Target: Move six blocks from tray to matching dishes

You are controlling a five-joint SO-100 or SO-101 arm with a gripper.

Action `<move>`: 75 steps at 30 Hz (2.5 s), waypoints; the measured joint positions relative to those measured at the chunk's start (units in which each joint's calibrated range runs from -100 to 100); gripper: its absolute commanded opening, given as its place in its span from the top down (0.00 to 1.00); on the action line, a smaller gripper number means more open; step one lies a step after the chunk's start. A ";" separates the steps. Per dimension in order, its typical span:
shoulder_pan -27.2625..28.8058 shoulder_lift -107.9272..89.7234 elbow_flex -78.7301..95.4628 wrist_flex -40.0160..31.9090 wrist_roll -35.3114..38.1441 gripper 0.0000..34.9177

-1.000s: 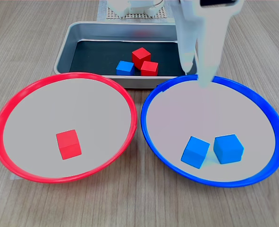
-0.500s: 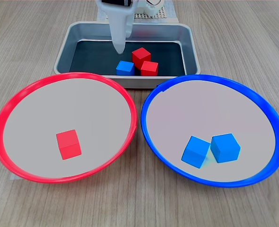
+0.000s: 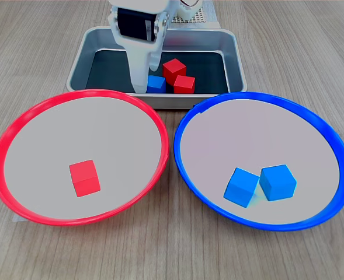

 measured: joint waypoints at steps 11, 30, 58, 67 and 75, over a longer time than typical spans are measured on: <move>-1.86 0.09 -4.36 4.24 3.42 0.99; -17.96 9.63 -28.40 -8.56 0.78 0.28; -8.67 -15.86 15.06 1.79 22.22 0.54; -7.79 -11.34 15.43 0.82 27.69 0.58; -5.93 -7.76 15.43 -0.41 29.35 0.64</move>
